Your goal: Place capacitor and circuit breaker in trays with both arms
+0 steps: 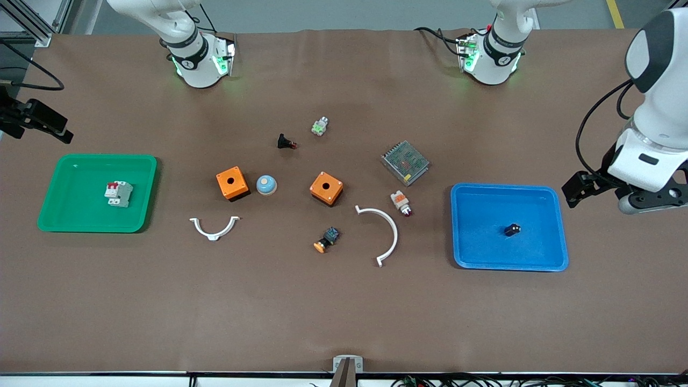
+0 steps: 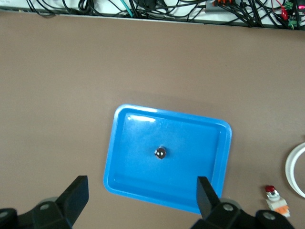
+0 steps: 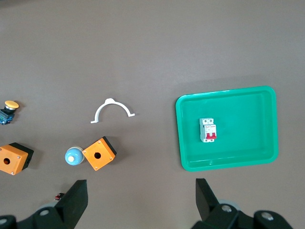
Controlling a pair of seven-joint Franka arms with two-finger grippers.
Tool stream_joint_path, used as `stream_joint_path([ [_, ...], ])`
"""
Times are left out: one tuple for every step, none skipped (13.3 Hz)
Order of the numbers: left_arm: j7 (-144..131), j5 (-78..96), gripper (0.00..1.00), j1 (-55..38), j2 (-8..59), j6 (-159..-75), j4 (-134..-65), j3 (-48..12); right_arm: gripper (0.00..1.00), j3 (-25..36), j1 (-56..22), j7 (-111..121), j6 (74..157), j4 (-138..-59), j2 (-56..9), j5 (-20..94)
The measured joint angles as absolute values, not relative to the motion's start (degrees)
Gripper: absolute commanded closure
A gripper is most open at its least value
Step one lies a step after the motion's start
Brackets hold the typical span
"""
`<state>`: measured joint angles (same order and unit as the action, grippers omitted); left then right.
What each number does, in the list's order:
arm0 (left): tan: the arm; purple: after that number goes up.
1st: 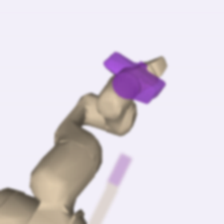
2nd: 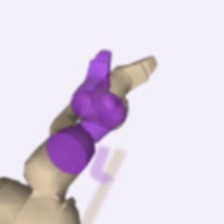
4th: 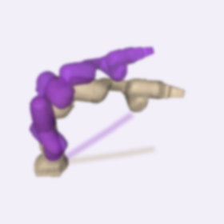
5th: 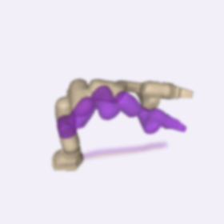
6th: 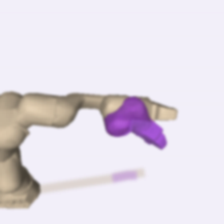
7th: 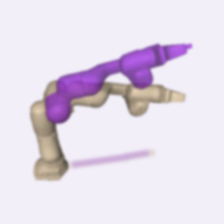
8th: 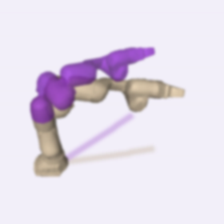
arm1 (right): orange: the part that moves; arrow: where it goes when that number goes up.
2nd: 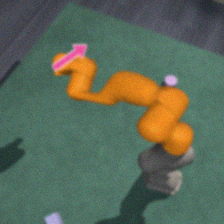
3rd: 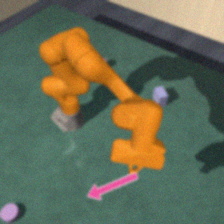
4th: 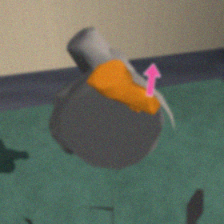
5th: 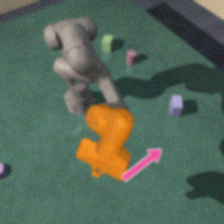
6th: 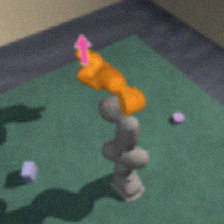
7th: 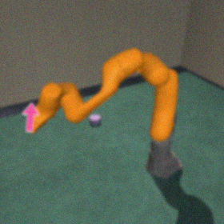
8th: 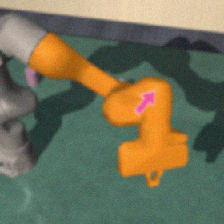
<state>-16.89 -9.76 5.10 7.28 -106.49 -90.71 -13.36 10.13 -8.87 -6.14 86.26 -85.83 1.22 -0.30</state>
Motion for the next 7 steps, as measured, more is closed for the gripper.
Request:
stream_joint_path([
  [-16.74, -9.36, 0.00, 5.10, 7.29, -105.47, -90.05, -13.36, 0.00, 10.19, -8.81, -6.17, 86.25, -85.78, 1.22, -0.31],
  [-16.35, -9.17, 0.00, 5.10, 7.29, -104.66, -89.42, -13.36, 0.00, 10.26, -8.64, -6.17, 86.25, -85.76, 1.22, -0.31],
  [-15.86, -9.04, 0.00, 5.09, 7.29, -103.62, -88.65, -13.37, 0.00, 10.35, -8.47, -6.17, 86.25, -85.76, 1.22, -0.31],
  [-15.64, -8.76, 0.00, 5.07, 7.29, -102.37, -87.89, -13.45, 0.00, 10.34, -8.18, -6.17, 86.25, -85.76, 1.22, -0.32],
  [-15.57, -8.01, 0.00, 5.05, 7.30, -100.96, -87.04, -13.72, 0.00, 9.72, -7.16, -6.17, 86.24, -85.76, 1.22, -0.32],
  [-15.57, -7.09, 0.00, 5.03, 7.29, -99.48, -86.11, -14.05, 0.00, 6.93, -4.10, -6.17, 86.24, -85.75, 1.22, -0.32],
  [-15.57, -6.52, 0.00, 4.99, 7.29, -97.62, -85.06, -14.30, 0.00, 1.82, 1.12, -6.16, 86.24, -85.75, 1.22, -0.32],
])
